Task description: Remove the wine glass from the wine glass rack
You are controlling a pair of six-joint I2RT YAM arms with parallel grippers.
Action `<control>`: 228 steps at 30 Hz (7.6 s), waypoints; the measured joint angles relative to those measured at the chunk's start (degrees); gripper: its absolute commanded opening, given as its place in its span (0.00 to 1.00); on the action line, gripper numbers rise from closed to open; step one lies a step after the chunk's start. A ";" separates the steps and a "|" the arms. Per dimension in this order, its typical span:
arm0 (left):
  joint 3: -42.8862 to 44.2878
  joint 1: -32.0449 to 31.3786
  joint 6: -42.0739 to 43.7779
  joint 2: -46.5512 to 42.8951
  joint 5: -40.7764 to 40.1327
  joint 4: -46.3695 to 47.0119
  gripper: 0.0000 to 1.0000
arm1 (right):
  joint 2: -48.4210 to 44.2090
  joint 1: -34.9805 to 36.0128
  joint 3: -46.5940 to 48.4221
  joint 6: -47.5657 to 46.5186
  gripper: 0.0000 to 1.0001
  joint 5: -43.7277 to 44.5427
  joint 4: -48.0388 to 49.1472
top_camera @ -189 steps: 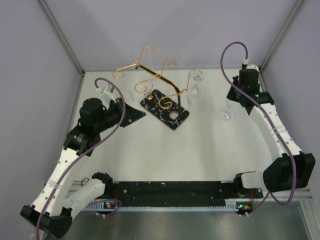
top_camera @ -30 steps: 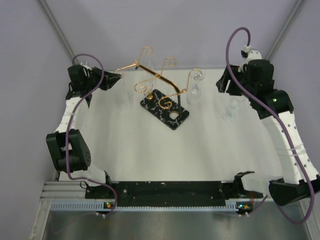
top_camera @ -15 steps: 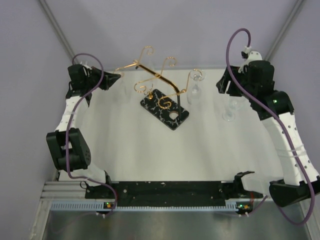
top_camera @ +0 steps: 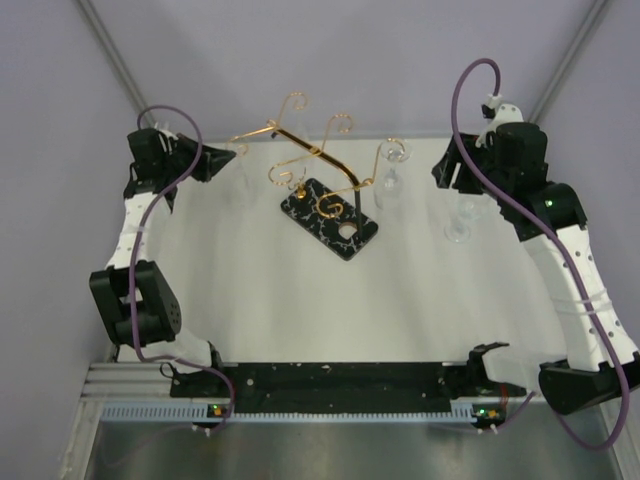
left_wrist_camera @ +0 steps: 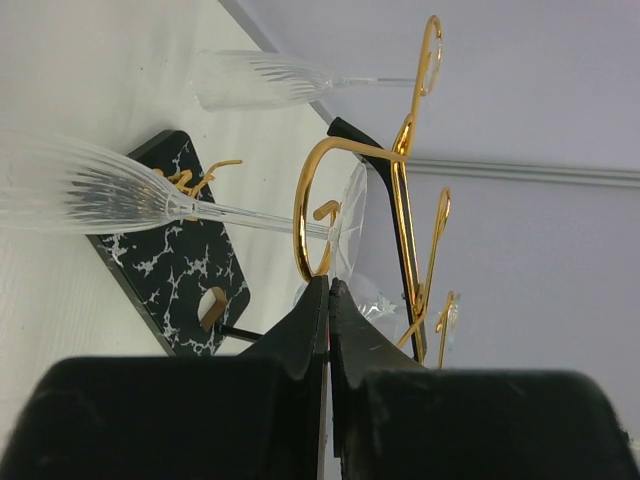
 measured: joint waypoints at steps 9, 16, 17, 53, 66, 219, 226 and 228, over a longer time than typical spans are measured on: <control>-0.02 0.81 1.60 -0.55 0.57 -1.97 0.00 | -0.02 0.00 0.00 0.00 0.62 -0.26 0.00; 0.72 2.29 2.60 -0.55 0.61 -3.23 0.00 | -0.02 0.00 0.00 0.02 0.62 -0.48 0.00; 1.01 2.34 2.73 -0.55 0.61 -3.56 0.00 | -0.02 0.00 0.00 0.02 0.62 -0.50 0.00; 10.47 -4.81 -2.36 7.65 0.96 0.79 0.00 | -1.16 0.00 -1.11 0.00 0.62 -1.33 1.07; 4.28 -5.18 3.45 -1.95 0.90 -4.48 0.00 | -1.46 0.07 -1.14 0.72 0.62 -3.08 1.07; -21.44 -18.14 -27.23 -29.31 12.28 36.83 0.48 | -16.57 -1.57 -9.73 44.61 0.00 -47.43 59.36; -11.45 -15.61 -7.45 -29.51 12.87 12.66 0.54 | -16.22 -1.66 6.03 22.27 0.00 -39.10 19.87; -9.57 -15.02 -3.21 -29.90 12.85 7.96 0.56 | -15.65 -1.66 7.65 17.22 0.00 -33.83 10.19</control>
